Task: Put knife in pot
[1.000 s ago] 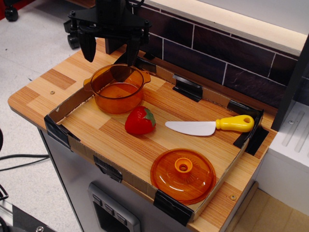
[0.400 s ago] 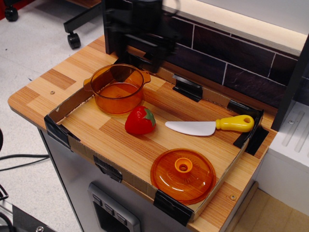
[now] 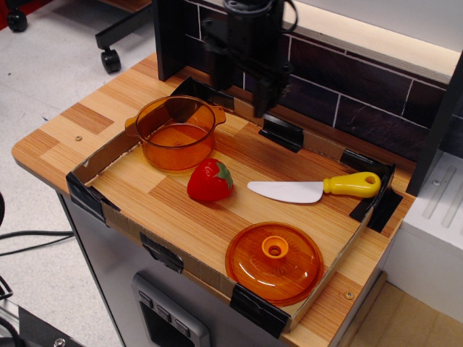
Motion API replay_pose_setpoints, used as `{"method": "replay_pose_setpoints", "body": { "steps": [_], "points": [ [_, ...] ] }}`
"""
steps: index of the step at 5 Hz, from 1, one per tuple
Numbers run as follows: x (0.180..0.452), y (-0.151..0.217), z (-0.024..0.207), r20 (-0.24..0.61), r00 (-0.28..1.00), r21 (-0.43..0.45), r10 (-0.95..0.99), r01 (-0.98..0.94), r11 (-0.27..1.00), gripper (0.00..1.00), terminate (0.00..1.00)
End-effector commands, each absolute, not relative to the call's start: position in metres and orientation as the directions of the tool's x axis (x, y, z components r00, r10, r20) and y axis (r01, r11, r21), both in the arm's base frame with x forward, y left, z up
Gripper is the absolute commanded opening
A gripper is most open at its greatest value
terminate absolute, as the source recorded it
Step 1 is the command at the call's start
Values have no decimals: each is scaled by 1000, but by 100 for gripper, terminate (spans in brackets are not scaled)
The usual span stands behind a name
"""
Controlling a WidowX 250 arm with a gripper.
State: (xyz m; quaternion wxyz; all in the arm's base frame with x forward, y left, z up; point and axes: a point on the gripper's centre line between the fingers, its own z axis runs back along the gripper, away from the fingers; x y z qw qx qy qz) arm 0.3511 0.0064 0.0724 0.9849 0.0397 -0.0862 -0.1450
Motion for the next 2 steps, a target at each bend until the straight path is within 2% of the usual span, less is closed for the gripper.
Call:
{"method": "replay_pose_setpoints", "body": {
  "steps": [1, 2],
  "points": [
    [355, -27, 71, 210, 851, 22, -482, 489, 872, 100, 0],
    [353, -42, 64, 221, 817, 2, -533, 546, 838, 100, 0]
  ]
}}
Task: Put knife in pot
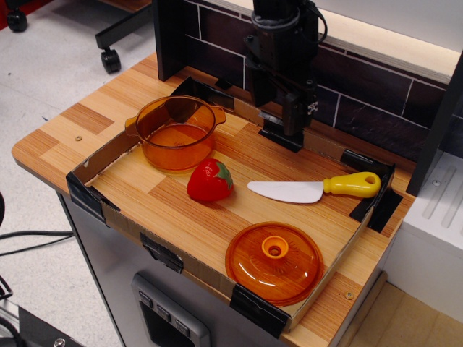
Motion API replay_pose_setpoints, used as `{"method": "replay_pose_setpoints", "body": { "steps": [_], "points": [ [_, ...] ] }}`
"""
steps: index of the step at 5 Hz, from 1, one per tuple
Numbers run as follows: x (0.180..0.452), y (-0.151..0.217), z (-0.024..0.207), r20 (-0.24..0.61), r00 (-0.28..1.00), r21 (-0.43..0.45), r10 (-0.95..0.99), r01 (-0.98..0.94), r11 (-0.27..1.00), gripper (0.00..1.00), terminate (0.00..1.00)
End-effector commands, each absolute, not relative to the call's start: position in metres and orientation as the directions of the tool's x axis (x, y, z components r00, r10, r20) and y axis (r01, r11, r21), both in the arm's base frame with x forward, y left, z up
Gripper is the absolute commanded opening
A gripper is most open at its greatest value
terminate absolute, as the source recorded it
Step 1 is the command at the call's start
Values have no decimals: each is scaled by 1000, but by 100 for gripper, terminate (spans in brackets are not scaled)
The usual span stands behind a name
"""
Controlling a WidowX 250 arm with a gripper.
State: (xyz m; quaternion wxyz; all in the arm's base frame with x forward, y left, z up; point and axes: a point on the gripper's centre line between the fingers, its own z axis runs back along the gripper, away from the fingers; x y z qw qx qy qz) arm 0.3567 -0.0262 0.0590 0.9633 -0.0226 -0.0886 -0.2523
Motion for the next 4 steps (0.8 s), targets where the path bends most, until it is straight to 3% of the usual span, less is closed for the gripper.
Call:
{"method": "replay_pose_setpoints", "body": {
  "steps": [1, 4],
  "points": [
    [349, -54, 59, 221, 796, -16, -563, 580, 814, 100, 0],
    [336, -90, 36, 220, 761, 2, -611, 626, 780, 100, 0]
  ]
}}
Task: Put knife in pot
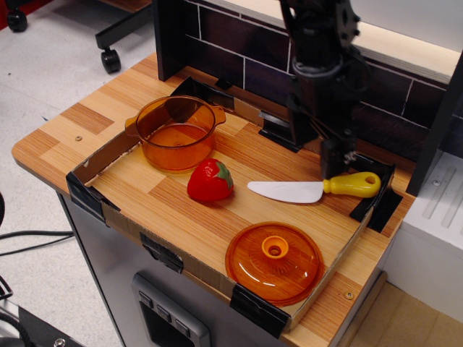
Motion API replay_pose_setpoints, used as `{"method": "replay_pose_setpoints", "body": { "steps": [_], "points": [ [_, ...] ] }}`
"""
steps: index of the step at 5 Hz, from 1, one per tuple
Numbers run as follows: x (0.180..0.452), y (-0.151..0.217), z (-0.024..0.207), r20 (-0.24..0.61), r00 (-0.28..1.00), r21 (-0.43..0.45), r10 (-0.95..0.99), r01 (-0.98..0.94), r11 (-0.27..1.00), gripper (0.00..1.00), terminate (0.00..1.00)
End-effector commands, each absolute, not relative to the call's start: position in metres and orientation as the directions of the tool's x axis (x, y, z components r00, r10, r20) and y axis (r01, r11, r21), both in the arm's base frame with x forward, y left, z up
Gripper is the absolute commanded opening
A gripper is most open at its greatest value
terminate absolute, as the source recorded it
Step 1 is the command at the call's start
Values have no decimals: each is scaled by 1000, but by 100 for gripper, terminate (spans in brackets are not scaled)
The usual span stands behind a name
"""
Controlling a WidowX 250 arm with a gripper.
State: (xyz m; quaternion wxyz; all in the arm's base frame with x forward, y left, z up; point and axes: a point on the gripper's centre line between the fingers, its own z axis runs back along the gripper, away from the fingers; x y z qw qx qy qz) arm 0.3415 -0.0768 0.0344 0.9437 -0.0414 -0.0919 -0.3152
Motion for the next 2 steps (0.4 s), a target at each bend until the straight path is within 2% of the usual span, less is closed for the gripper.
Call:
{"method": "replay_pose_setpoints", "body": {
  "steps": [1, 2],
  "points": [
    [337, -99, 26, 214, 754, 18, -621, 632, 775, 100, 0],
    [339, -104, 18, 210, 757, 22, -619, 629, 777, 100, 0]
  ]
}}
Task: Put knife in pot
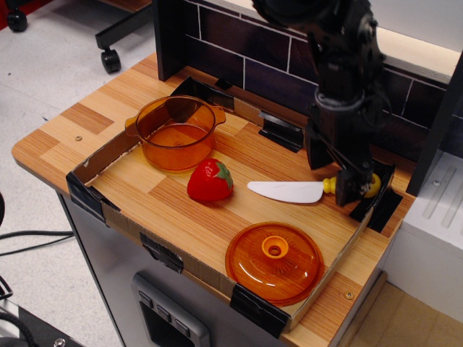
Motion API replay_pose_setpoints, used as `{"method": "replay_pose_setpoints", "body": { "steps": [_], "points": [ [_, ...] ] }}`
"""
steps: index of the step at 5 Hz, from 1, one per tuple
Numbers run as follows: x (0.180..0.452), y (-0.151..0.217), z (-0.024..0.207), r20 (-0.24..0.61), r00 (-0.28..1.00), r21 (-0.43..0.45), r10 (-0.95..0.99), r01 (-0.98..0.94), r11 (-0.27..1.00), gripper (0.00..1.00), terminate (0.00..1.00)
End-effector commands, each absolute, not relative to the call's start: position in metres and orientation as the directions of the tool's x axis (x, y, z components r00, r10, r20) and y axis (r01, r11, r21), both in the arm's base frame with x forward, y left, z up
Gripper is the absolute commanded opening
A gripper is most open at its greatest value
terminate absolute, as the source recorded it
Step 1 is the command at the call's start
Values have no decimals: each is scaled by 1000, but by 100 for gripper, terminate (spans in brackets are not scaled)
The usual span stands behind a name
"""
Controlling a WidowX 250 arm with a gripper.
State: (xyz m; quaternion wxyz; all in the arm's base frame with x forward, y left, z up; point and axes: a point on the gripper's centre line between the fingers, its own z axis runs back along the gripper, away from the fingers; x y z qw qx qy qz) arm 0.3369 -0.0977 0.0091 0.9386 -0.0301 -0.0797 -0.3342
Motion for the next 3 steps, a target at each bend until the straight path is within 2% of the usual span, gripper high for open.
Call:
{"method": "replay_pose_setpoints", "body": {
  "steps": [1, 2, 3],
  "points": [
    [337, -112, 9, 199, 751, 22, -629, 638, 769, 100, 0],
    [336, -115, 7, 212, 719, 46, -661, 669, 742, 100, 0],
    [341, -113, 4, 204, 674, 47, -710, 718, 695, 0, 0]
  ]
}}
